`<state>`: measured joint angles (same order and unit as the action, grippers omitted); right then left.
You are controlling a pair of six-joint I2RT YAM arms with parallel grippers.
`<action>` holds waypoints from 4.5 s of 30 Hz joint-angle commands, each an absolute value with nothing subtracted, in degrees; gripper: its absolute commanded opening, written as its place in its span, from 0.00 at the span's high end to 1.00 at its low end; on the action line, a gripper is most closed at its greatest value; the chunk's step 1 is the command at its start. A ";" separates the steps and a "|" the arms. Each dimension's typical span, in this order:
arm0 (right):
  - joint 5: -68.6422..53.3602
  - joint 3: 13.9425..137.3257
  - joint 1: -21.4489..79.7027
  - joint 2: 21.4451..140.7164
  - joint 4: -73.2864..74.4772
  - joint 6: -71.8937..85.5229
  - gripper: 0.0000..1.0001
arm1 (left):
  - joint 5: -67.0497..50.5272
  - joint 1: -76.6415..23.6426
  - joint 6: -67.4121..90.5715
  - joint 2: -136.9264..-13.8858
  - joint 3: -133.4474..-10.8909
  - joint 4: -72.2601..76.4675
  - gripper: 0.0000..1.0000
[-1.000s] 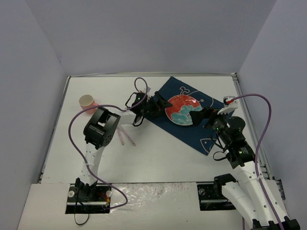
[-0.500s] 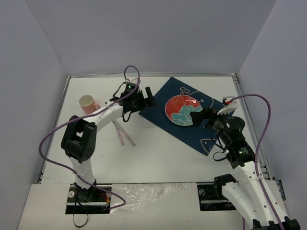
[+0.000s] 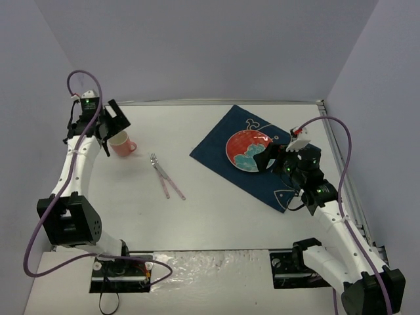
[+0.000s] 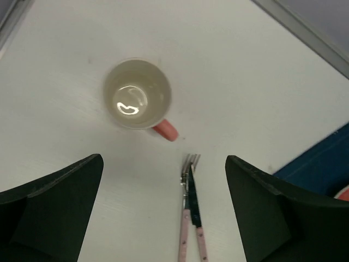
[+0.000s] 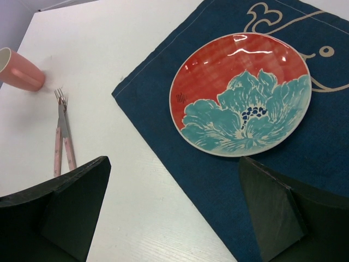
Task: Set the dinner table for one person
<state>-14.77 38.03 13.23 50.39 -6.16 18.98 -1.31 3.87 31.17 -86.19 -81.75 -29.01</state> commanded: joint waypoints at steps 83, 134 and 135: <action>-2.58 93.10 49.32 109.49 -4.12 -2.09 0.52 | 3.32 -18.36 20.15 -92.26 -93.24 -38.37 1.00; -1.55 59.35 29.58 77.69 -17.01 -4.93 1.00 | 0.00 -11.43 21.08 -85.78 -87.00 -29.79 0.49; -2.28 57.82 27.33 75.92 -17.49 -5.04 1.00 | 0.00 -11.42 20.98 -85.81 -86.92 -29.69 0.48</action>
<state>-1.47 59.77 34.35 83.96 -6.09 -3.52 -0.01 -11.86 21.30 -87.72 -86.32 -33.64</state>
